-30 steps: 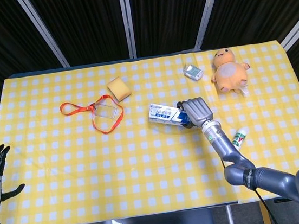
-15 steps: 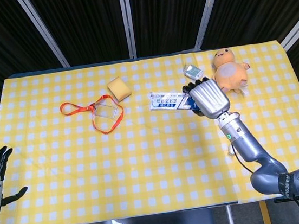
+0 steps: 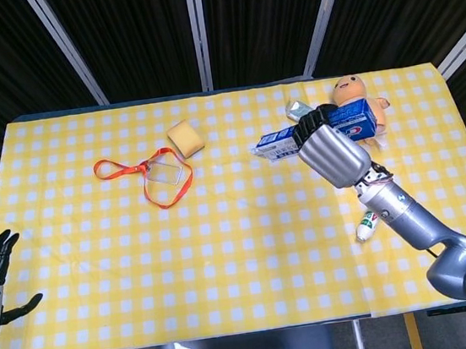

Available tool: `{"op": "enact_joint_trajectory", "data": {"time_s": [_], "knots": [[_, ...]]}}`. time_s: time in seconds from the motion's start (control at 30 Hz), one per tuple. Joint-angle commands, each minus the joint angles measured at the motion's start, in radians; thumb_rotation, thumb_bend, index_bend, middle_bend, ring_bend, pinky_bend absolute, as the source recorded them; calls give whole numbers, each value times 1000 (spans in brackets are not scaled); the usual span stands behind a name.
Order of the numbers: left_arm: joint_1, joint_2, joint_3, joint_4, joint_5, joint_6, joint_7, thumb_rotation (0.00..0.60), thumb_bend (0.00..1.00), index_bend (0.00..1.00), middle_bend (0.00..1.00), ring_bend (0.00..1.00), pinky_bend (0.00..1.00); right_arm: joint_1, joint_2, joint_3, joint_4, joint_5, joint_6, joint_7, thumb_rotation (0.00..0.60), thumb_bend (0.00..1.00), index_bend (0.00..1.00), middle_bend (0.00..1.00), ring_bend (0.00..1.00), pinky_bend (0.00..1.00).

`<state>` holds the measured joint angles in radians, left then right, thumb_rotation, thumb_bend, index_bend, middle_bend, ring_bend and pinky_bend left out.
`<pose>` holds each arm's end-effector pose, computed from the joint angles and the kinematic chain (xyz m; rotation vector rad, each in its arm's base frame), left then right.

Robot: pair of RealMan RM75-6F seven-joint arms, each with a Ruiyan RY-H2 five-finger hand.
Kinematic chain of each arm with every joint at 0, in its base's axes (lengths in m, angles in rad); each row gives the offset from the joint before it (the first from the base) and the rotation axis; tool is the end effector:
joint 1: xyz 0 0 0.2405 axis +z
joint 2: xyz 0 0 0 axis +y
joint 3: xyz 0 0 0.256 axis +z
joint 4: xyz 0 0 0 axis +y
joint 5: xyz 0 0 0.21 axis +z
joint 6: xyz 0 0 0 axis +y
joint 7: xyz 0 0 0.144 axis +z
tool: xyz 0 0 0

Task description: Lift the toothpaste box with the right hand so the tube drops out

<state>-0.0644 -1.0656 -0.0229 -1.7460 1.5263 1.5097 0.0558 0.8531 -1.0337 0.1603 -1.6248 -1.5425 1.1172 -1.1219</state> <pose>-0.2892 0.1675 0.1624 -1.3947 -0.9263 -0.9234 -0.0931 -0.3670 0.1521 1.7193 0.6718 0.4579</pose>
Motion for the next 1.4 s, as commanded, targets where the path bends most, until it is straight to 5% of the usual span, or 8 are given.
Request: {"op": "enact_joint_trajectory", "data": {"time_s": [0.03,0.5,0.7,1.03,1.13,1.2,1.4], "knots": [[-1,-1,0,1,-2,-3,2,600,0,0,0,0,0,19,38,-46,21,-73,-45,-70,600,229,464,427,447,477],[-3,-5,0,1,-6,-8,13,600,0,0,0,0,0,-36,6,-39,54,-70,5,10,600,228,463,451,445,478],[-4,-12,5,-3,-3,-14,30,600,0,0,0,0,0,-137,-108,2,-37,257,-23,338,600,228,462,450,445,478],[-7,-19,3,-1,-16,-23,43,600,0,0,0,0,0,-130,-242,19,6,436,-106,475,600,227,440,437,436,477],[-8,-18,1,3,-23,-27,39,600,0,0,0,0,0,-123,-271,20,25,497,-138,490,600,132,206,291,283,396],[-8,-18,-1,5,-28,-28,35,600,0,0,0,0,0,-115,-262,20,7,584,-177,479,600,15,7,71,68,233],[-9,-14,-3,9,-33,-31,25,600,0,0,0,0,0,-117,-210,35,-83,645,-123,452,600,0,0,0,0,106]]}}
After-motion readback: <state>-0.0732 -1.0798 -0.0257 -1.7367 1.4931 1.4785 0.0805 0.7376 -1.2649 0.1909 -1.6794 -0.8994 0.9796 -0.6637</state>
